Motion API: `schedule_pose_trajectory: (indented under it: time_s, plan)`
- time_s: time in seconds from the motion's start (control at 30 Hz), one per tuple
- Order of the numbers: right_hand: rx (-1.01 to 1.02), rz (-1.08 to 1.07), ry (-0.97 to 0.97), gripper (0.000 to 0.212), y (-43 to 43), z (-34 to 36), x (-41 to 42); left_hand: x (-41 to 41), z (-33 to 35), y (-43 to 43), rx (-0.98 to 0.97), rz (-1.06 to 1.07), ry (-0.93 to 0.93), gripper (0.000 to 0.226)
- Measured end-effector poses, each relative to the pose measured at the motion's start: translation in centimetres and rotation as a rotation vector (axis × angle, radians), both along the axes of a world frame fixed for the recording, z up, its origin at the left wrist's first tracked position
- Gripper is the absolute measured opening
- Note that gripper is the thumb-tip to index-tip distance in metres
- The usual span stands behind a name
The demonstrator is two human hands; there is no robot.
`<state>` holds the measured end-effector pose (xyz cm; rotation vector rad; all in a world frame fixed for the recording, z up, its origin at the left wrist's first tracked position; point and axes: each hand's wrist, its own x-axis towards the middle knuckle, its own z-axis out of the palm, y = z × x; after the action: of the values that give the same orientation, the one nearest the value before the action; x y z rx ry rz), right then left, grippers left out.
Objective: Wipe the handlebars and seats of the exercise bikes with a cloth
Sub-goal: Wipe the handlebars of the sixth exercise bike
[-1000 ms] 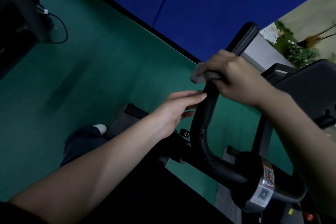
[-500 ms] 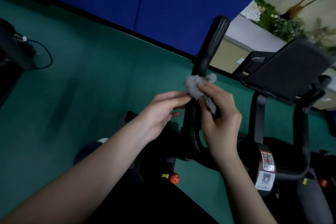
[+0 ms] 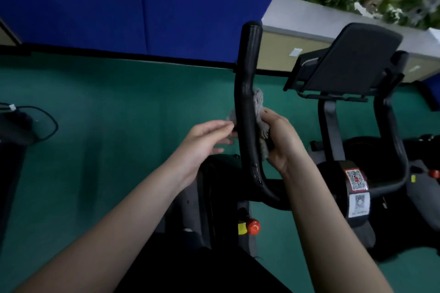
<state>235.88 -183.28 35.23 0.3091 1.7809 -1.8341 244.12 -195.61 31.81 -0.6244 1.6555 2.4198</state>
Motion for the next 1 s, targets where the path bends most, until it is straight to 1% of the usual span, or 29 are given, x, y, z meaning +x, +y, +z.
schedule_pose_trajectory:
  time_s: [0.07, 0.13, 0.23, 0.3, 0.4, 0.5, 0.57, 0.67, 0.73, 0.87, 0.93, 1.0]
  plan:
    - [0.029, 0.015, -0.007, 0.026, 0.8, 0.3, 0.6, -0.2, 0.3, -0.5, -0.188, 0.042, 0.062, 0.019]
    - [0.078, 0.015, 0.028, 0.023, 2.0, 0.5, 1.5, -0.4, 0.5, -1.1, -0.437, 0.097, 0.161, 0.017]
    - [0.117, -0.051, 0.086, 0.010, 2.4, 0.6, 2.4, -1.0, 0.7, -1.7, -0.752, 0.114, 0.383, 0.021]
    - [0.141, -0.098, 0.116, 0.008, 1.6, 0.4, 2.4, -1.5, 0.9, -1.8, -0.917, 0.084, 0.532, 0.024]
    - [0.169, -0.074, 0.072, 0.017, 0.8, 0.4, 2.2, -2.6, 1.7, -1.5, -1.094, 0.027, 0.735, 0.022]
    - [0.179, 0.025, 0.004, 0.023, 2.0, 0.7, 2.2, -3.9, 2.5, -1.3, -1.198, -0.078, 0.879, 0.019]
    - [0.282, 0.092, 0.024, 0.021, 2.8, 0.9, 2.3, -4.9, 2.9, -1.3, -1.256, -0.178, 0.932, 0.019]
    - [0.383, 0.087, 0.105, 0.020, 2.0, 0.9, 2.6, -6.4, 3.2, -1.5, -1.322, -0.323, 0.953, 0.023]
    - [0.491, 0.071, 0.179, 0.021, 1.3, 1.0, 2.9, -7.1, 3.1, -1.7, -1.372, -0.399, 0.959, 0.025]
    - [0.758, 0.121, 0.287, 0.015, 2.8, 2.1, 5.1, -7.8, 2.2, -2.0, -1.492, -0.449, 0.987, 0.040]
    - [0.828, 0.022, 0.408, 0.011, 3.1, 2.5, 7.0, -7.9, 1.8, -1.9, -1.487, -0.422, 0.989, 0.042]
    - [0.862, -0.129, 0.572, 0.007, 1.7, 2.2, 8.8, -8.0, 1.5, -1.9, -1.478, -0.402, 0.982, 0.041]
